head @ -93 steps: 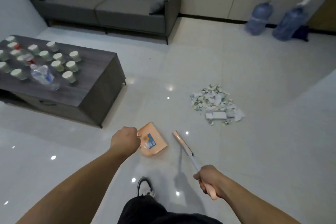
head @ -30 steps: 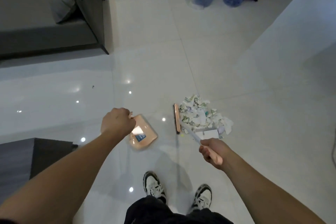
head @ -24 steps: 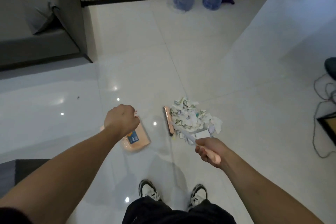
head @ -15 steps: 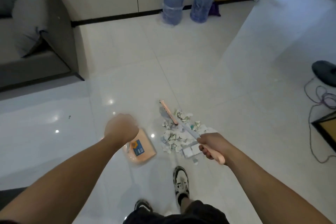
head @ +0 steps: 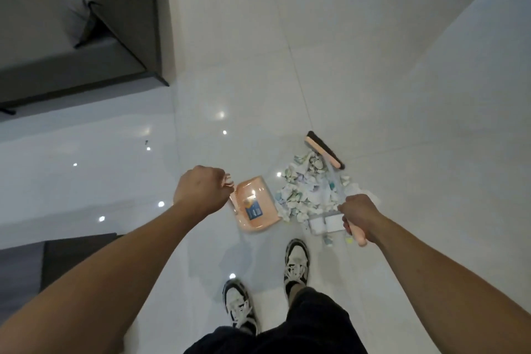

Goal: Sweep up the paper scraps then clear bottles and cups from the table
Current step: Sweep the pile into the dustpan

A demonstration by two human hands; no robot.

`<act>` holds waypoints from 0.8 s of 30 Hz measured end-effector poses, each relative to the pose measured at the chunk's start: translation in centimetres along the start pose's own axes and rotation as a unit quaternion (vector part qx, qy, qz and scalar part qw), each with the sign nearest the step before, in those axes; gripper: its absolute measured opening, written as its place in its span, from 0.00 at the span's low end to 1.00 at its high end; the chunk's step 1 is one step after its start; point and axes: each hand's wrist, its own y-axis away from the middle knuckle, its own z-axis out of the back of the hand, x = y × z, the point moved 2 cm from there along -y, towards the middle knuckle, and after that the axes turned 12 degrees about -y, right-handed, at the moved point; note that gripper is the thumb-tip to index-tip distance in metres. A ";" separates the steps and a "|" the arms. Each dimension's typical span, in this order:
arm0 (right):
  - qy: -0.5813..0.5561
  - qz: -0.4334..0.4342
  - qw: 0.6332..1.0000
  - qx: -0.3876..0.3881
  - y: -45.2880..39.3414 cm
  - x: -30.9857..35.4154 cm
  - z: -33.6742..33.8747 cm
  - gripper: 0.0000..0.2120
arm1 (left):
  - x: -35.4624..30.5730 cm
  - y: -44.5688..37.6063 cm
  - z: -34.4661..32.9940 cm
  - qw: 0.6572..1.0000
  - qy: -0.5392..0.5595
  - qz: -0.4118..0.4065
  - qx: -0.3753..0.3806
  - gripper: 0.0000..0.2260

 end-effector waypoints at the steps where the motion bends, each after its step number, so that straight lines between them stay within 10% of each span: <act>1: 0.010 -0.005 1.000 0.004 0.2 -0.3 -0.2 0.06 | -0.1 -0.2 0.1 1.000 0.002 0.006 0.000 0.12; 24: 0.100 -0.050 0.994 0.004 10.7 -6.8 -6.0 0.20 | 2.3 -2.8 1.9 0.997 0.025 -0.066 -0.019 0.11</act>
